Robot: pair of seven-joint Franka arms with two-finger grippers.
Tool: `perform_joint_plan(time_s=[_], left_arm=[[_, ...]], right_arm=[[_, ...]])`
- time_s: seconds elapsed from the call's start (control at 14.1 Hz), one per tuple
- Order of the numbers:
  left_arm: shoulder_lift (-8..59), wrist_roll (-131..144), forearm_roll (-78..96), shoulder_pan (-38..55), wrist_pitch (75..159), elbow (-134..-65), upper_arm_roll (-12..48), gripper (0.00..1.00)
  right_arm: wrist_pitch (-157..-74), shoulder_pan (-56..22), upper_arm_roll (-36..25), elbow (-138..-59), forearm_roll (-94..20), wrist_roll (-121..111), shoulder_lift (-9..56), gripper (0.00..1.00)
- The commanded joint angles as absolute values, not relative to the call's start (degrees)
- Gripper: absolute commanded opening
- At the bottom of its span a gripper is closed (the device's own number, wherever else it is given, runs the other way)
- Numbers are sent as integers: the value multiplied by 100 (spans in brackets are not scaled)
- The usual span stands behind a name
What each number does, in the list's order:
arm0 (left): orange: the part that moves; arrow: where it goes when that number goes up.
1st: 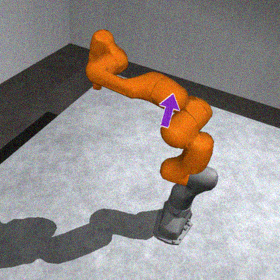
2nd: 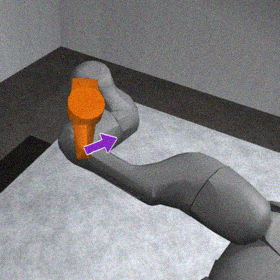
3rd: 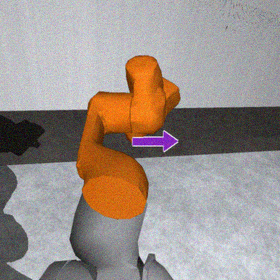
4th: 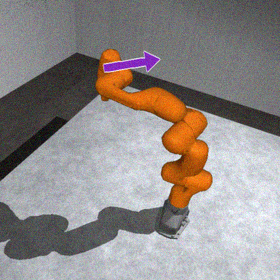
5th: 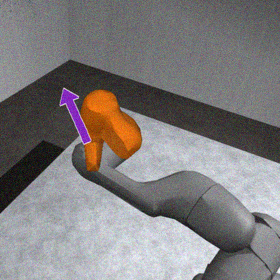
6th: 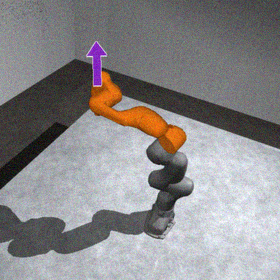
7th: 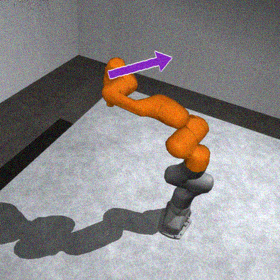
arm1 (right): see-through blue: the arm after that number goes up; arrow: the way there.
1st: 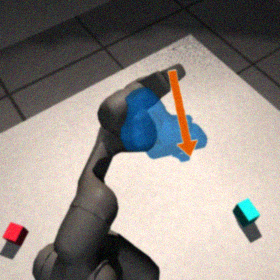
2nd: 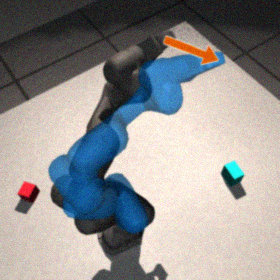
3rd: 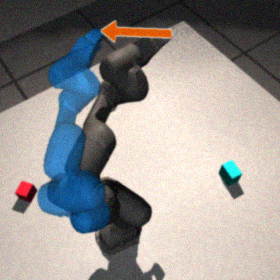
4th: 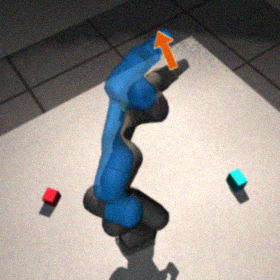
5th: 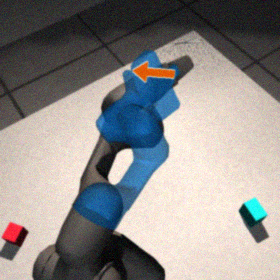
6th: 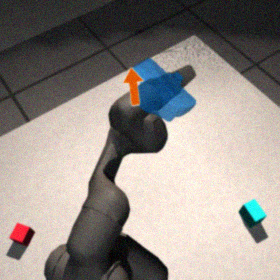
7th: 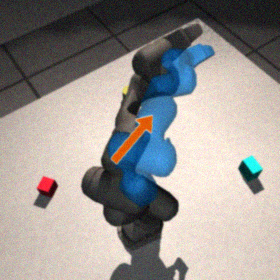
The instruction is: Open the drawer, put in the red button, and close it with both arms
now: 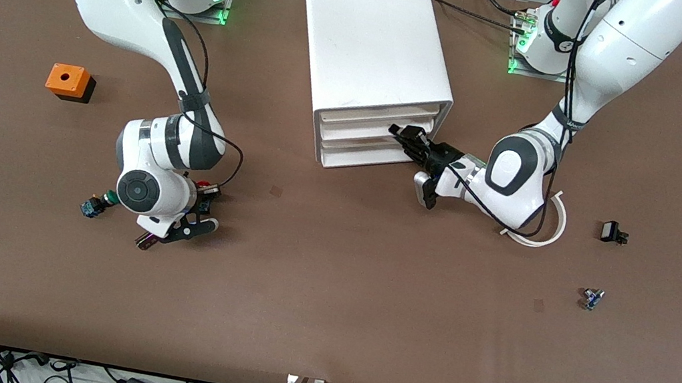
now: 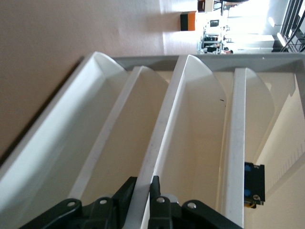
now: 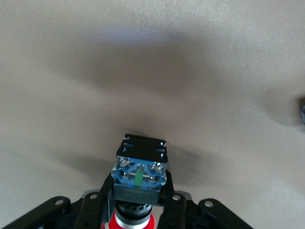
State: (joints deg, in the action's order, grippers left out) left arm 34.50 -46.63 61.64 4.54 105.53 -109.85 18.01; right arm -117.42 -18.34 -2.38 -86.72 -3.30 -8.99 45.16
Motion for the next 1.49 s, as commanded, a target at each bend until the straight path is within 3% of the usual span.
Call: perform_joint_plan(time_s=[0.0,0.21,0.28,0.36,0.43,0.85,1.14,1.42], left_arm=[[3866,-4711,6170,431,10942,-10470,1740,8],[4157,-4720,6039,439,10942,-9916,1460,13],[4166,-4720,5881,431,10942,-9792,1433,21],[4166,-4720,5749,431,10942,-9661,1363,40],[4157,-4720,5705,405,10916,-9563,1301,99],[3719,-3722,5136,255,10275,-9475,1169,100],[3148,-2174,4178,211,9985,-9466,1178,100],[2769,-1092,2123,211,9538,-9186,1186,100]], right_arm=[[-11663,-1811,-229,-8430,-413,-1019,4491,2],[-11619,-1863,-220,-7982,-431,-958,4316,0],[-11619,-1915,-220,-7806,-422,-958,4289,0],[-11593,-1994,-220,-7570,-431,-958,4289,0],[-11523,-2065,-211,-7393,-431,-967,4280,0],[-10408,-2767,-193,-6154,-413,-862,4122,0],[-10397,-3504,-184,-6064,-413,-266,4000,0],[-10599,-4086,-88,-6056,-422,1070,4113,0]])
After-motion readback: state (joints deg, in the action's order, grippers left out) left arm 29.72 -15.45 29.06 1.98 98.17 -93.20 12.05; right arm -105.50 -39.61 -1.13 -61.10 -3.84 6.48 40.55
